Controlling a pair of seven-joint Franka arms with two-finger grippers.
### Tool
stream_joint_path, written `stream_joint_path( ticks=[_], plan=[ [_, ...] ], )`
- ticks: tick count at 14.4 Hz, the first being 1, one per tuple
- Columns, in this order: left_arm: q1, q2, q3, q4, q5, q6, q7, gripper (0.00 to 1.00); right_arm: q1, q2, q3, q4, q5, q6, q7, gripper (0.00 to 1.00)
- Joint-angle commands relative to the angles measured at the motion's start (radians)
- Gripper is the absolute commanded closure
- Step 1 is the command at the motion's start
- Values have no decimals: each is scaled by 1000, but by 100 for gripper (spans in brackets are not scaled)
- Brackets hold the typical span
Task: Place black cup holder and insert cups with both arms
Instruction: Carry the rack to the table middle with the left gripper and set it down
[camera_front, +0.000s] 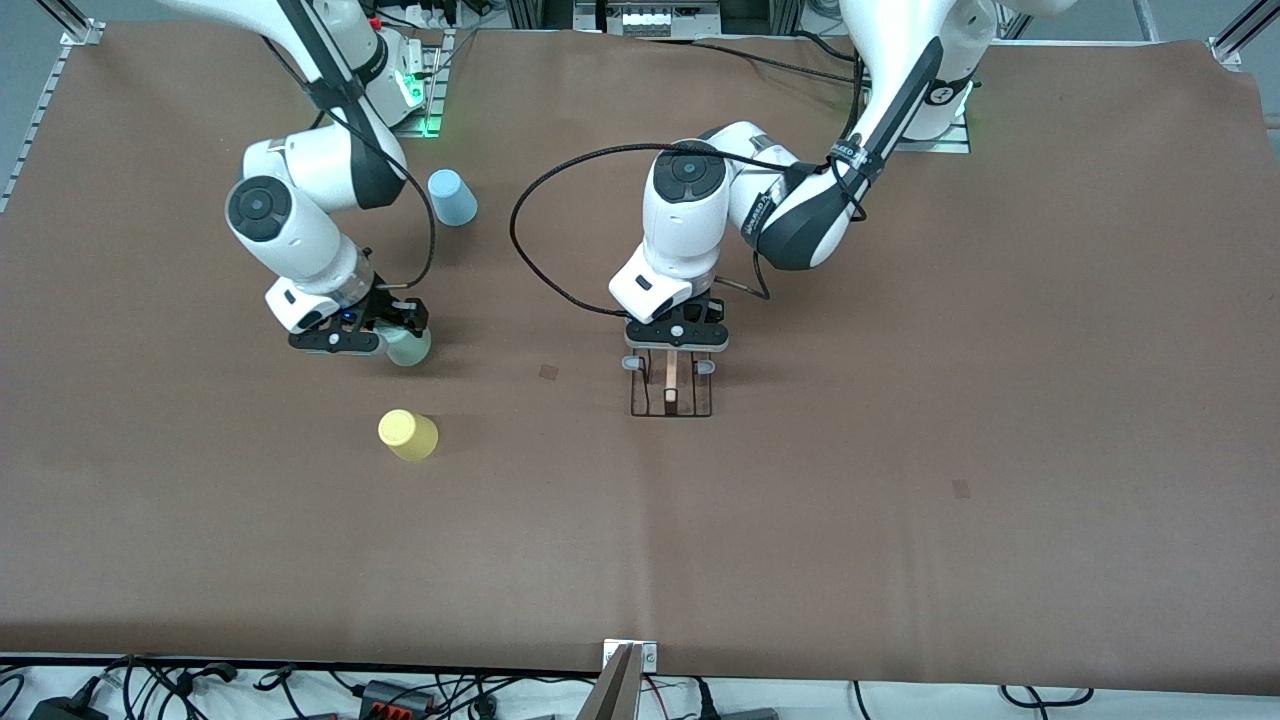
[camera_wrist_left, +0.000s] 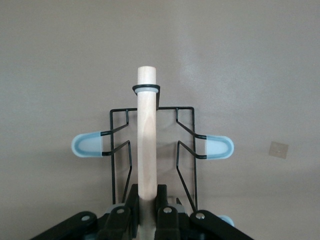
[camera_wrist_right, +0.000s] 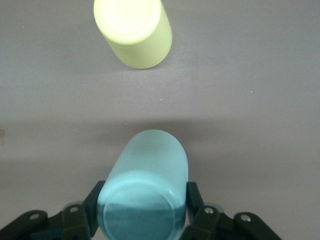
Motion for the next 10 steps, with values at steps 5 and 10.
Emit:
stream_joint_path(
  ticks=[5,10],
  plan=[
    [6,-38,7,30,154,-43,14,0,-21,-9,13,33,-19,-64,-12,92],
    [84,-144,6,33,150,-243,245,0,-20,-20,14,217,-17,-338,12,93]
  ],
)
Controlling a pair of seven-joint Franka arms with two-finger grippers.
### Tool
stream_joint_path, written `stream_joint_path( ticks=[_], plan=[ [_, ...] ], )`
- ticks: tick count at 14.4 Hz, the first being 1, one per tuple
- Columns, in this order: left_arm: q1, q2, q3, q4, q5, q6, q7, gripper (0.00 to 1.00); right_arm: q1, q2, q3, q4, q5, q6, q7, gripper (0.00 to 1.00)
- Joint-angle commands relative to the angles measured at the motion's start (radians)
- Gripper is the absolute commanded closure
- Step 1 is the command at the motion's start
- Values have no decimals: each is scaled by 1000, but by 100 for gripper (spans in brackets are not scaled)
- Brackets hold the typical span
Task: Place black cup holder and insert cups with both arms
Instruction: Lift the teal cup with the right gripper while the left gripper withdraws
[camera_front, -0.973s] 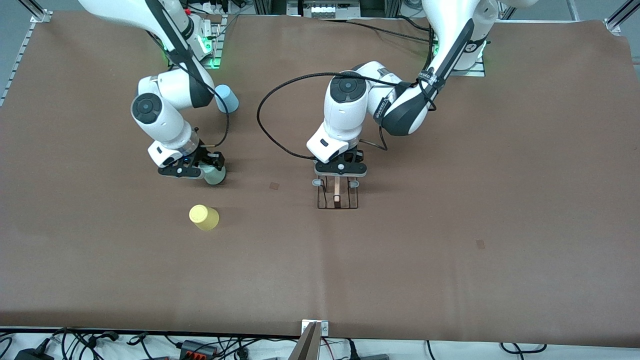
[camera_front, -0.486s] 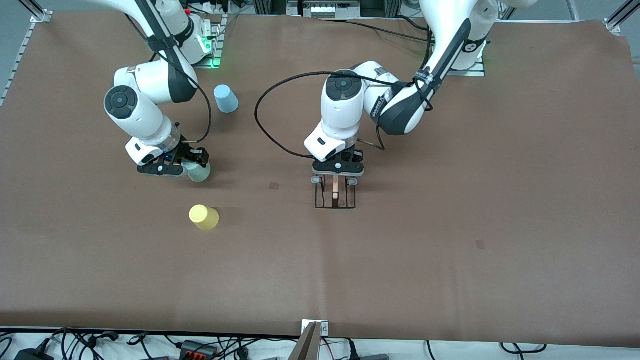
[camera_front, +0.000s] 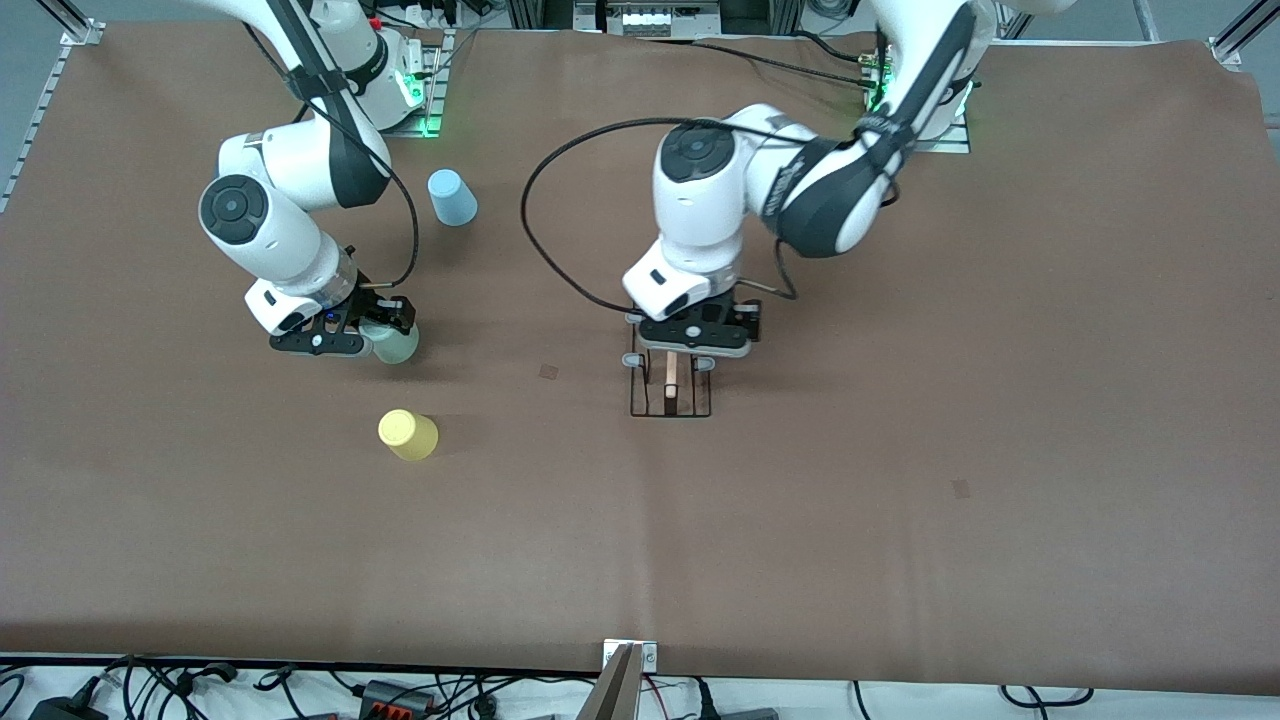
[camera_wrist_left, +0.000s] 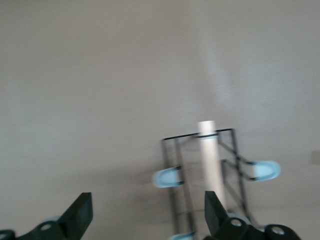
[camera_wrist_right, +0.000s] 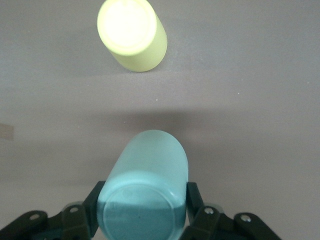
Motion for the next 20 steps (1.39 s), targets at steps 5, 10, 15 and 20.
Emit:
stream_joint_path(
  ticks=[5,10,15,20],
  plan=[
    [234,-150,-5,-10,-66,-184,507,0,81,-56,42,246,4,-315,244,92],
    [464,-168,-3,89,-165,-361,819,0,288,12,98,362,6,-289,653,92],
    [656,-196,-8,146,-249,-512,830,0,376,166,184,461,-14,-144,965,92],
    [664,-194,0,271,-244,-685,824,0,443,243,187,466,-97,-51,1090,92]
  ],
)
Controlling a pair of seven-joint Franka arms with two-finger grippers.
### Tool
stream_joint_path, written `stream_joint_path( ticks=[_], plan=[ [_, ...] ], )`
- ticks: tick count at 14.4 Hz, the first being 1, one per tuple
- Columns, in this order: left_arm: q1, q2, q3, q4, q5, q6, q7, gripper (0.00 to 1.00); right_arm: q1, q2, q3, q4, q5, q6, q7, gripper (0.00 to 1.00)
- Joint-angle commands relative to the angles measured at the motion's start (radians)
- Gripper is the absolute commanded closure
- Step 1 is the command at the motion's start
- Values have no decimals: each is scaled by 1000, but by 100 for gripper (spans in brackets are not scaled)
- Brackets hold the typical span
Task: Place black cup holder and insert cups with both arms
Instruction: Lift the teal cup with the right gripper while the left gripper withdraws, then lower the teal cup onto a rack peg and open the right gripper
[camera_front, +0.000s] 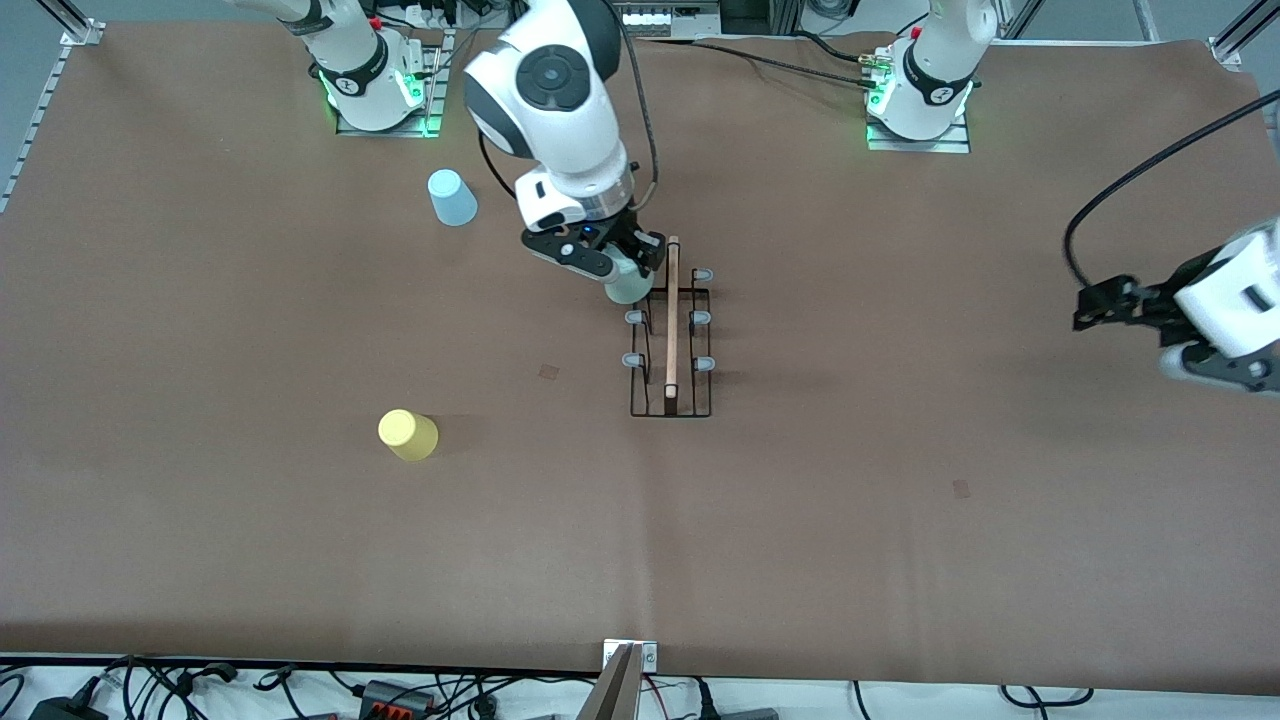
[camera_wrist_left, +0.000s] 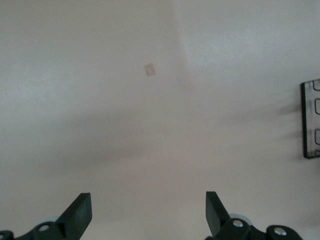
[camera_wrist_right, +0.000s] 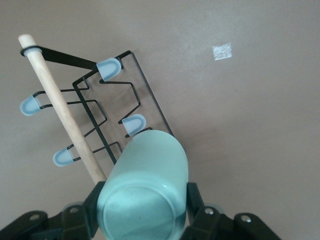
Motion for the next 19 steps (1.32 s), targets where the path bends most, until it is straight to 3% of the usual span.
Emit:
stream_joint_path(
  ticks=[1,5,7,8,9,11,14,17,19],
  plan=[
    [-17,-1,-15,67,37,-126,2,0,26,42,5,30,-52,5,50,92],
    [-3,-9,-14,65,26,-124,4,0,38,60,5,22,-55,3,50,88],
    [8,-60,3,16,-24,-106,-1,0,38,73,5,21,-58,2,50,64],
    [3,-126,6,-75,-36,-65,-7,0,37,70,5,21,-58,-3,52,25],
    [-12,-206,26,-187,-40,28,-30,0,34,62,5,21,-56,-5,47,0],
    [-105,-338,109,-380,-40,157,-90,0,5,21,3,22,-58,-37,27,0],
    [-144,-339,152,-397,-41,170,-96,0,-103,-68,3,14,-58,-158,-115,0],
    [-126,-334,144,-395,-43,172,-61,0,-302,-116,-1,-47,-58,-230,-510,0],
    [-124,-334,143,-393,-41,172,-61,0,-440,-107,-1,-82,-58,-178,-752,0]
  ],
)
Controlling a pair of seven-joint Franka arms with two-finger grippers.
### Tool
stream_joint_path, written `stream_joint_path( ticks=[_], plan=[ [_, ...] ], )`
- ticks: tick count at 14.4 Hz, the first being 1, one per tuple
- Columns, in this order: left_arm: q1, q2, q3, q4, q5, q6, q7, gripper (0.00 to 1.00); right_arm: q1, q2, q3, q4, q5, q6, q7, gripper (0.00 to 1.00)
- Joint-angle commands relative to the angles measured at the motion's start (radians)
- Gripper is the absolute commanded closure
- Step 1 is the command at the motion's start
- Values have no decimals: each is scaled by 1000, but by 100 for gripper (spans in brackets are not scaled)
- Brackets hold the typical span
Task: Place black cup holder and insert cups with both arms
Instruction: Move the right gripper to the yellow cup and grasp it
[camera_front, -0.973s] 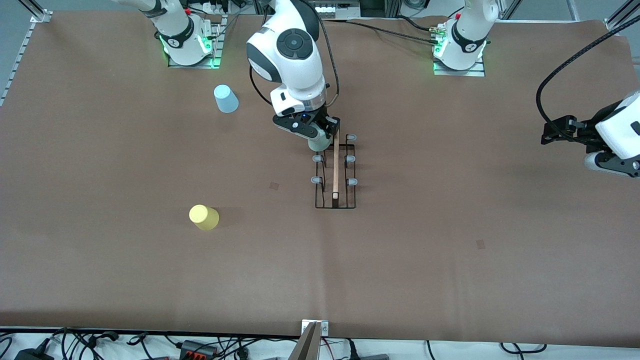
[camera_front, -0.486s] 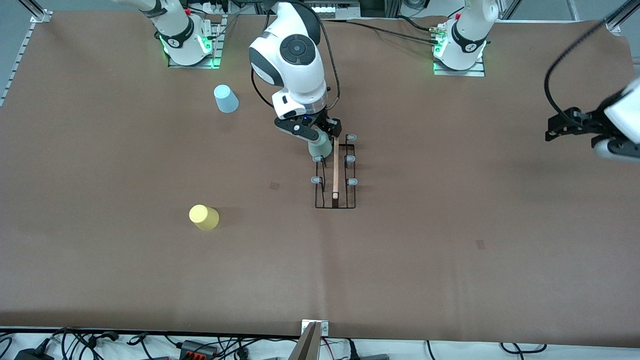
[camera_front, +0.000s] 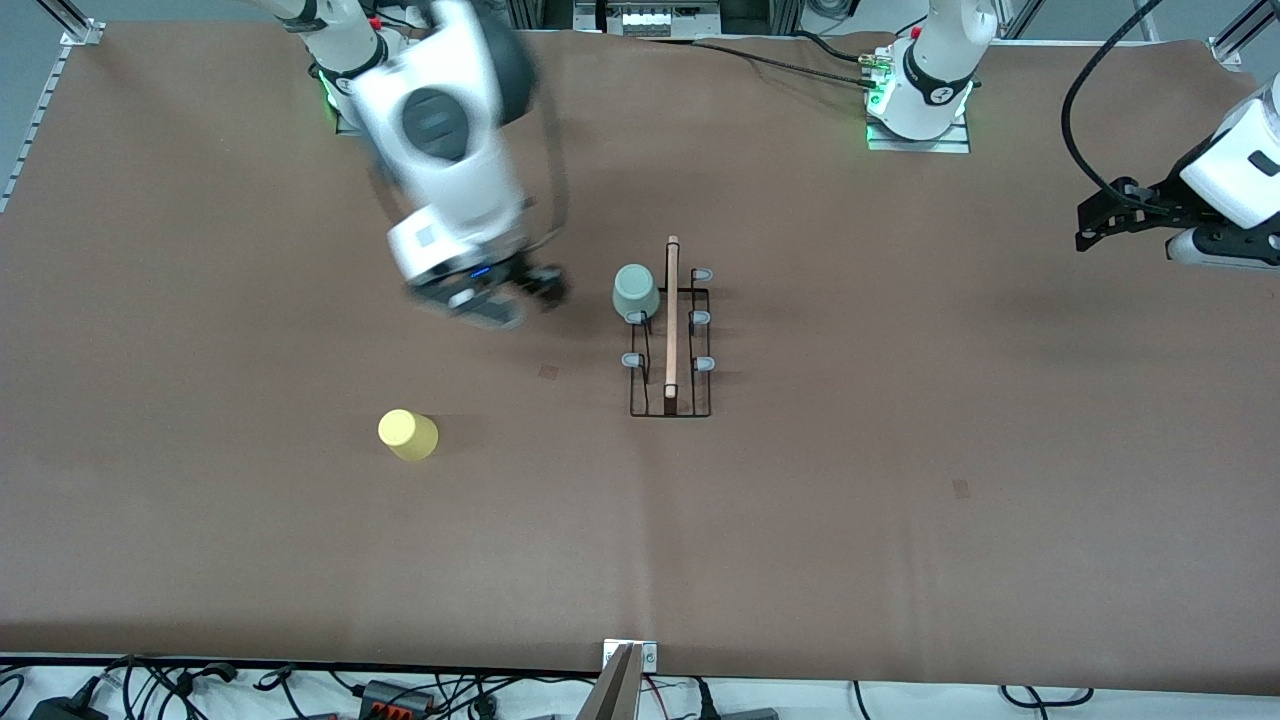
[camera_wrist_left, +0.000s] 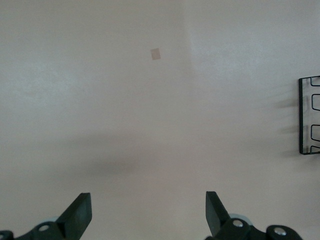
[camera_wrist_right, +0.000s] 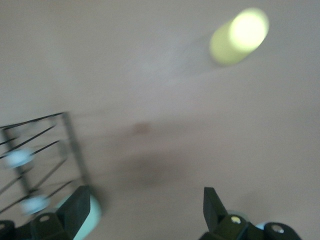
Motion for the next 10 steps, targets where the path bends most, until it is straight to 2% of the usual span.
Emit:
stream_joint_path(
  ticks=[1,5,10],
  plan=[
    [2,-9,2,-6,-24,8,23,0,-171,15,17,-76,-3,86,-270,0],
    [-6,-1,2,6,-24,3,23,0,-296,127,13,-84,-3,287,-551,0],
    [-6,0,2,18,-24,-3,21,0,-293,239,11,-80,6,499,-571,0]
  ],
)
